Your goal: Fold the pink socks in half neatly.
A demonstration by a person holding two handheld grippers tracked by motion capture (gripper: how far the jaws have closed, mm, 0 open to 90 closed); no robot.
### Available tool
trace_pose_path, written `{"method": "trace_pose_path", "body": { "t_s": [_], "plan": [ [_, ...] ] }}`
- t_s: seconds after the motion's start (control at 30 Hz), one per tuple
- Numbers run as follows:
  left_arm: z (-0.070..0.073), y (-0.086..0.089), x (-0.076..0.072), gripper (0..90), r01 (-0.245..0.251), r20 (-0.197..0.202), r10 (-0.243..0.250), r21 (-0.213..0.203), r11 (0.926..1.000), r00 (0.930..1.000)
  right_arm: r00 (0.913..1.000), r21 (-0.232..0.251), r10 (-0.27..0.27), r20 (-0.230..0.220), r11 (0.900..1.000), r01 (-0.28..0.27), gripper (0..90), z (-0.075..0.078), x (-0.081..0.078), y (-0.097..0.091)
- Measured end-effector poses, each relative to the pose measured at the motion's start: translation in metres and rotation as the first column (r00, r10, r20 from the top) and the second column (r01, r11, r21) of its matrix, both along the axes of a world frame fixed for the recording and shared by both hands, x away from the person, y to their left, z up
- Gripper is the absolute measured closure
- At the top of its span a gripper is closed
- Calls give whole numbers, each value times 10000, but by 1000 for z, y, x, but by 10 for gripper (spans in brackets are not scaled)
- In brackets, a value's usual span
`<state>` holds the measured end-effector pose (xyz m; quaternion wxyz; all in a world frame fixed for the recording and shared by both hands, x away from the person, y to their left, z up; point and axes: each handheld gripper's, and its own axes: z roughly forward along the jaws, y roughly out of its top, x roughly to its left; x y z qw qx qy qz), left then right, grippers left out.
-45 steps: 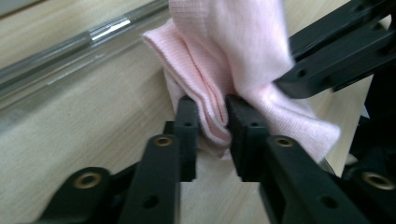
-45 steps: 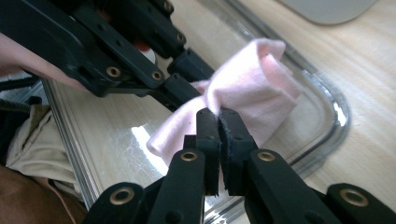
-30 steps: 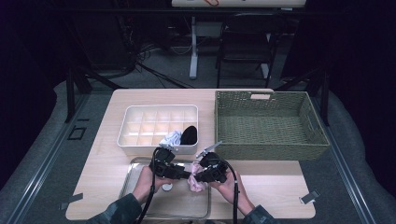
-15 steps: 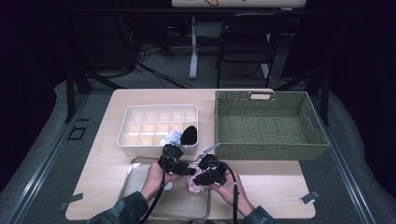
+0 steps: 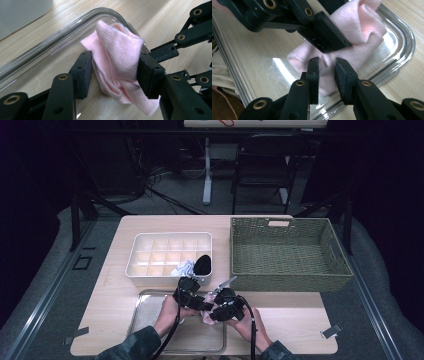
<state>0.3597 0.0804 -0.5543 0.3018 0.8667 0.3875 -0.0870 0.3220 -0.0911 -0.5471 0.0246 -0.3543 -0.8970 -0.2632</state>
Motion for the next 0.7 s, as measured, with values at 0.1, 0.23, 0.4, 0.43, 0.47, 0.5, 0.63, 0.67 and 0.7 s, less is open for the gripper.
{"method": "trace_pose_path", "body": {
  "t_s": [0.1, 0.23, 0.4, 0.43, 0.47, 0.5, 0.63, 0.67, 0.7],
  "plan": [
    [-2, 0, 0, 533, -56, -40, 55, -48, 10000, 10000, 10000, -24, -29, 37, 10000, 29, 708, 0, 1, -1],
    [-5, 1, 1, 551, -33, -214, 29, -199, 9998, 9998, 9999, 37, 117, 83, 9999, -117, 593, 3, 0, -5],
    [-7, 3, 2, 595, 49, -290, -63, -457, 9989, 9996, 9991, 25, 315, 284, 9995, -316, 471, 9, -1, -16],
    [-7, 3, 2, 608, 84, -293, -98, -474, 9988, 9995, 9994, 108, 223, 282, 9997, -226, 456, 10, -1, -19],
    [-7, 3, 2, 622, 87, -261, -100, -508, 9987, 9996, 9993, 91, 218, 300, 9997, -221, 448, 11, 0, -22],
    [-7, 3, 1, 634, 96, -243, -109, -510, 9987, 9996, 9994, 59, 189, 300, 9998, -191, 425, 12, 0, -24],
    [-6, 4, 2, 666, 181, -227, -194, -573, 9982, 9996, 9989, 106, 144, 445, 9998, -149, 367, 14, 0, -36],
    [-6, 4, 2, 672, 169, -223, -183, -603, 9980, 9996, 9989, 57, 61, 462, 10000, -63, 355, 14, 0, -39],
    [-6, 4, 1, 678, 167, -218, -181, -622, 9979, 9996, 9987, 91, -74, 513, 9999, 69, 340, 14, -1, -43]
  ]
}}
